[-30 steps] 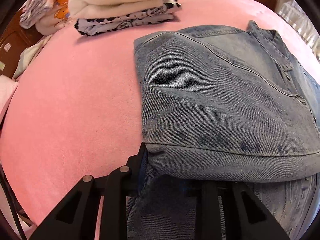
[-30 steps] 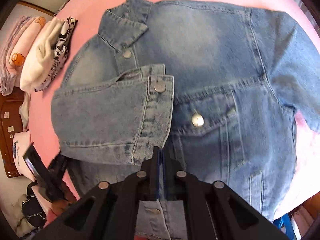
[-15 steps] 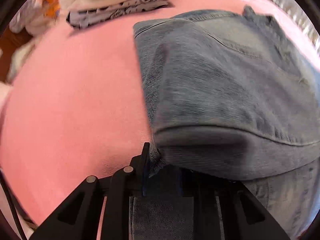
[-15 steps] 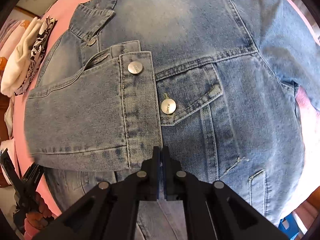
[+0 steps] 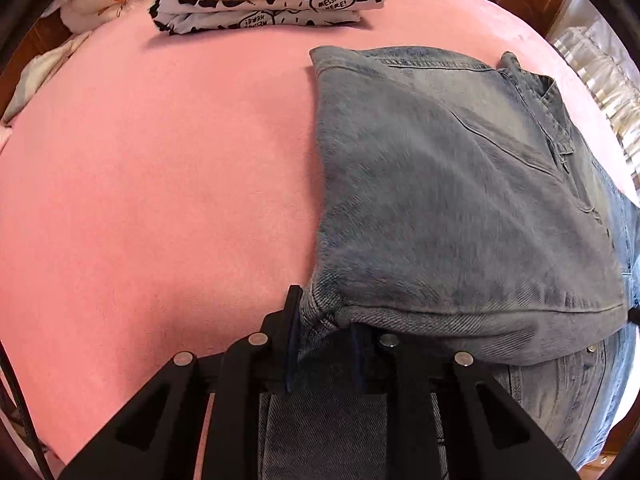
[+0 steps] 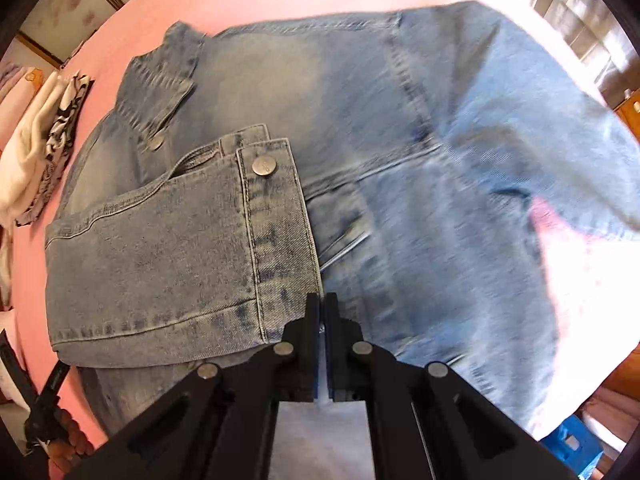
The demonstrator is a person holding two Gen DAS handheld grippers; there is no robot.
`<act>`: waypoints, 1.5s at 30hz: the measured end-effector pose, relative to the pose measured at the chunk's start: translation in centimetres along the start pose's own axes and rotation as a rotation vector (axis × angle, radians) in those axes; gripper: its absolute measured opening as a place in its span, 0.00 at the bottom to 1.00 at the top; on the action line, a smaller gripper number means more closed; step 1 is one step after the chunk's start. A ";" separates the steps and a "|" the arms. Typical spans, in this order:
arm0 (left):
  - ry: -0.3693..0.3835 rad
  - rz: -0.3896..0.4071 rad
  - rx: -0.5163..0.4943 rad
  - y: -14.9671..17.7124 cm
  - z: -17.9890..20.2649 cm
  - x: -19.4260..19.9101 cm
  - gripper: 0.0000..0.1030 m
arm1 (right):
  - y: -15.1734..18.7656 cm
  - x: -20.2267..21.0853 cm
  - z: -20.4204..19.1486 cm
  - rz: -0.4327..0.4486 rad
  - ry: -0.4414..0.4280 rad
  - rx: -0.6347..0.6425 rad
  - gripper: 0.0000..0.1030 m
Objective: Fold large clothes
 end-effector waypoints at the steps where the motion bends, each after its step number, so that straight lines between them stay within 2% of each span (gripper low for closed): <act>1: 0.008 0.002 0.009 -0.1 -0.1 0.0 0.18 | -0.3 0.2 0.3 0.009 0.008 0.004 0.01; 4: 0.047 -0.011 0.049 -0.4 -0.6 0.0 0.17 | -1.0 0.5 1.0 0.014 0.003 0.006 0.01; 7: 0.023 -0.005 0.030 -0.3 -0.8 -0.2 0.17 | -1.4 0.4 0.9 0.018 0.036 0.043 0.00; 8: 0.024 -0.009 0.036 -0.4 -0.7 -0.4 0.17 | -1.6 0.4 1.5 0.036 0.140 0.077 0.00; 9: 0.026 -0.021 0.045 -0.3 -0.7 -0.6 0.17 | -2.0 0.2 2.0 0.042 0.187 0.090 0.00; 10: 0.026 -0.023 0.047 -0.3 -0.7 -0.7 0.17 | -2.3 0.0 2.8 0.033 0.182 0.058 0.00; 12: 0.034 -0.024 0.063 -0.1 -0.8 -0.6 0.17 | -2.2 -0.1 4.8 0.022 0.088 -0.073 0.00; 13: 0.041 -0.026 0.073 0.1 -1.0 -0.4 0.17 | -2.1 -0.2 5.2 0.013 0.073 -0.088 0.00; 18: 0.028 -0.019 0.063 0.4 -1.3 0.3 0.17 | -1.2 -0.2 5.6 0.000 0.023 -0.083 0.00; 29: 0.038 -0.014 -0.009 0.0 -0.3 3.9 0.19 | 0.4 0.2 2.9 0.000 -0.056 -0.090 0.00; 30: 0.037 -0.018 -0.015 0.0 -0.2 4.1 0.19 | 0.4 -0.2 1.8 0.002 -0.055 -0.093 0.00; 34: 0.018 -0.073 -0.032 0.2 -0.7 4.1 0.25 | 0.7 0.6 1.4 0.005 -0.076 -0.107 0.00; 37: 0.024 -0.080 -0.050 0.5 -1.0 5.3 0.26 | 0.5 0.7 0.6 0.012 -0.091 -0.097 0.00; 39: 0.044 -0.080 -0.071 0.5 -0.9 6.4 0.34 | 0.3 0.8 -0.7 0.014 -0.104 -0.087 0.00; 41: 0.074 -0.072 -0.090 0.3 -0.6 7.5 0.58 | 0.1 0.9 -2.2 0.012 -0.128 -0.076 0.00; 45: 0.159 -0.057 -0.135 -0.9 1.7 8.6 0.66 | 0.0 0.6 -6.1 0.000 -0.186 -0.037 0.01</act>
Point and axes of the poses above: each gripper's, at about its wrist camera, not at the fingertips, and x roughly against the way its jaws point, z to its right, y to its underside, the point moved 6 cm from there along -x, roughly the way its jaws point, and after that the axes turned 7 degrees about -y, right-handed, at the moved point
